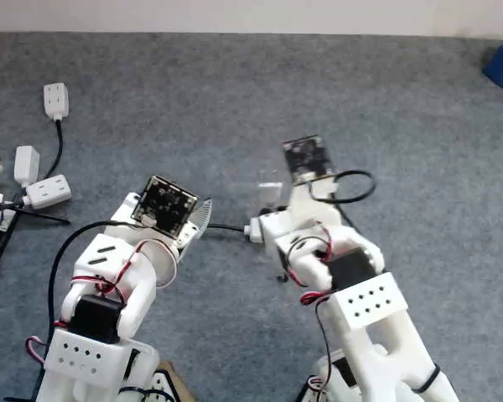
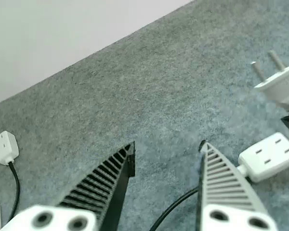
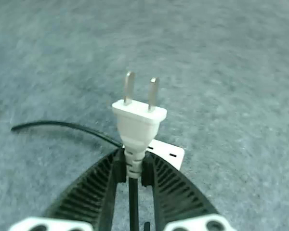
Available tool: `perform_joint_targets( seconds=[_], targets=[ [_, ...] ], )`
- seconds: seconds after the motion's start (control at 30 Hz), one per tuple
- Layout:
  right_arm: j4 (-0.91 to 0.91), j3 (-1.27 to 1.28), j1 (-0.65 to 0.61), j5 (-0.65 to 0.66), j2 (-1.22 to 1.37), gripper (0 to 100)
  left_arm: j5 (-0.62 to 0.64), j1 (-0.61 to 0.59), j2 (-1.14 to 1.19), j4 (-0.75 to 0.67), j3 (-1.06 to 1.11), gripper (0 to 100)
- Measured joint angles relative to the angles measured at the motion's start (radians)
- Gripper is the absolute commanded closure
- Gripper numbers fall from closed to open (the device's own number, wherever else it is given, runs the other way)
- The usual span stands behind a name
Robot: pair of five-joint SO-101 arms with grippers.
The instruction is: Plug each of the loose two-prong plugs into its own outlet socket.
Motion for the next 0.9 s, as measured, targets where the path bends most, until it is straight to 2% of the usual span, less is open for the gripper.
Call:
perform_joint_targets(
  seconds=[0.07,0.27,0.47,0.63,0.9],
  targets=[
    [-0.015,0.02,-0.005,0.0,0.0,99.1,0.015,0.0,0.0,-0.018,-0.002,77],
    [-0.063,0.057,-0.12,0.029,0.0,99.1,0.103,0.009,0.0,-0.029,-0.044,64],
    [-0.075,0.064,-0.187,0.058,0.0,99.1,0.149,0.058,0.0,-0.029,-0.046,64],
    [-0.068,0.064,-0.236,0.068,0.0,99.1,0.117,0.051,0.0,-0.037,-0.02,66],
    [0.009,0.064,-0.249,0.1,-0.169,99.1,0.034,-0.107,0.002,-0.193,0.103,67]
  ],
)
